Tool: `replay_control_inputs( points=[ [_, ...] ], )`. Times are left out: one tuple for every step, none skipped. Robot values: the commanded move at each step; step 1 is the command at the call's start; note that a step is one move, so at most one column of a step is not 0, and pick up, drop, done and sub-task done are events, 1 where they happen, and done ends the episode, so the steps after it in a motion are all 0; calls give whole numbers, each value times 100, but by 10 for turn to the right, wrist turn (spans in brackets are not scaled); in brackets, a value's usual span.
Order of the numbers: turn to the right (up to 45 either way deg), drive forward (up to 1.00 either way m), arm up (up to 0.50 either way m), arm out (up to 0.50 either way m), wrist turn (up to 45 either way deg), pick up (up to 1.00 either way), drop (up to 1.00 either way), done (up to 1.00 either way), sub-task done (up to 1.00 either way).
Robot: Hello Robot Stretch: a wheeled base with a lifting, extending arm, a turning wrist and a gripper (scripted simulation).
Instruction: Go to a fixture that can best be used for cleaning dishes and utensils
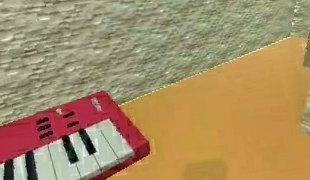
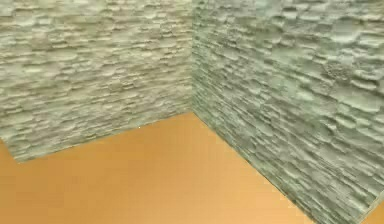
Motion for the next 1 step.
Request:
replay_control_inputs(
  points=[
    [-450, 0, 0, 0, 0, 0, 0, 0, 0]
  ],
)
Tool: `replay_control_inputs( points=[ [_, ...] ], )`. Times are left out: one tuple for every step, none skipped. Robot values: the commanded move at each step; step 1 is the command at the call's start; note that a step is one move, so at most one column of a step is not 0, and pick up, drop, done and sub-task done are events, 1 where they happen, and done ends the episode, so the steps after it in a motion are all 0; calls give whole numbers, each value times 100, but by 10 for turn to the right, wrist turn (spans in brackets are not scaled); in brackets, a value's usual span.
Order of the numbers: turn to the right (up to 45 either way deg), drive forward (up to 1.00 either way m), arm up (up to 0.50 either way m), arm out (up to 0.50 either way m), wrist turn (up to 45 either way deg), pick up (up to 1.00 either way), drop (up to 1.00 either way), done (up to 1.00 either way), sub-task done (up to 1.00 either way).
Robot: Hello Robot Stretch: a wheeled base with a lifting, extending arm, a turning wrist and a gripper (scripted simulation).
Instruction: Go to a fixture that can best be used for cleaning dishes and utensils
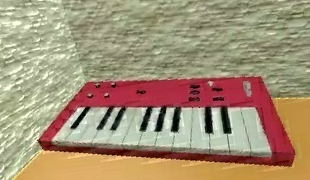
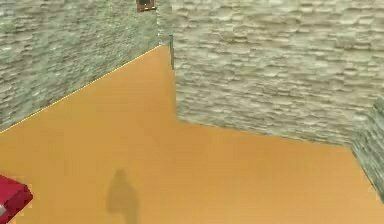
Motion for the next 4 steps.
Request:
replay_control_inputs(
  points=[
    [-450, 0, 0, 0, 0, 0, 0, 0, 0],
    [-450, 0, 0, 0, 0, 0, 0, 0, 0],
    [0, 100, 0, 0, 0, 0, 0, 0, 0],
    [0, 100, 0, 0, 0, 0, 0, 0, 0]
  ],
)
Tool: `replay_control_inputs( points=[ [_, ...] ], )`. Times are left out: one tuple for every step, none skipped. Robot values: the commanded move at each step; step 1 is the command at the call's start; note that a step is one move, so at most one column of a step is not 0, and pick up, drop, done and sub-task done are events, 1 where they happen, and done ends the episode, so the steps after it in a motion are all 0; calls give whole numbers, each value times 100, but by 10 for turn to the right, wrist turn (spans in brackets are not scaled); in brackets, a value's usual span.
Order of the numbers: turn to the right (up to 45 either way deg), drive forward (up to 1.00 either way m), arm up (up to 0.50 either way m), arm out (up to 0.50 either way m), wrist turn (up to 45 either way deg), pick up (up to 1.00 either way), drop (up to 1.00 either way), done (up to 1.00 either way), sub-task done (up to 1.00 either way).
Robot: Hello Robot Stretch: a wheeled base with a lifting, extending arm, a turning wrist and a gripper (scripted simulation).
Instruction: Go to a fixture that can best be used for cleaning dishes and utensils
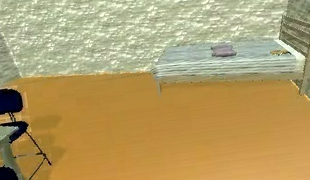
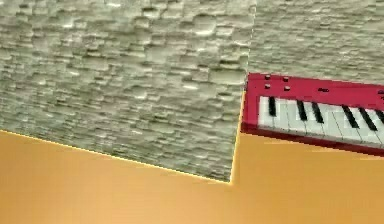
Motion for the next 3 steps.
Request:
replay_control_inputs(
  points=[
    [0, 80, 0, 0, 0, 0, 0, 0, 0],
    [-210, 0, 0, 0, 0, 0, 0, 0, 0],
    [-30, 0, 0, 0, 0, 0, 0, 0, 0]
  ],
)
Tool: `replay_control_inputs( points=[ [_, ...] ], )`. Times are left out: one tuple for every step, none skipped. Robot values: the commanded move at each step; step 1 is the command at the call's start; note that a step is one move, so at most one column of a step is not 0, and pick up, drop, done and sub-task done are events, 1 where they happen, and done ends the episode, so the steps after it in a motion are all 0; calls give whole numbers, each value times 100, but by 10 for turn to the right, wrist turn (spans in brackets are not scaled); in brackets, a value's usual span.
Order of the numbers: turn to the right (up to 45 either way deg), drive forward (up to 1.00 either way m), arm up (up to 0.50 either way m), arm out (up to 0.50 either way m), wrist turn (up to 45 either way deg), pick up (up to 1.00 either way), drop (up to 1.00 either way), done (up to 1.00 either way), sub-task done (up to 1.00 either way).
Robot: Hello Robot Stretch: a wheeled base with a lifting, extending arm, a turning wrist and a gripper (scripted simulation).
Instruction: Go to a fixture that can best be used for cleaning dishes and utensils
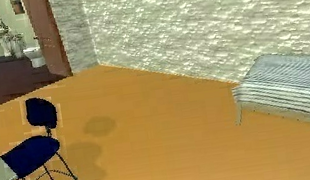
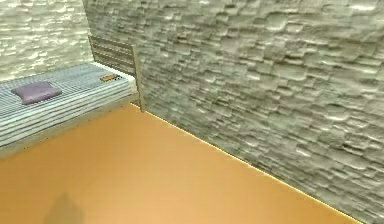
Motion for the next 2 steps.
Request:
replay_control_inputs(
  points=[
    [0, 100, 0, 0, 0, 0, 0, 0, 0],
    [0, 55, 0, 0, 0, 0, 0, 0, 0]
  ],
)
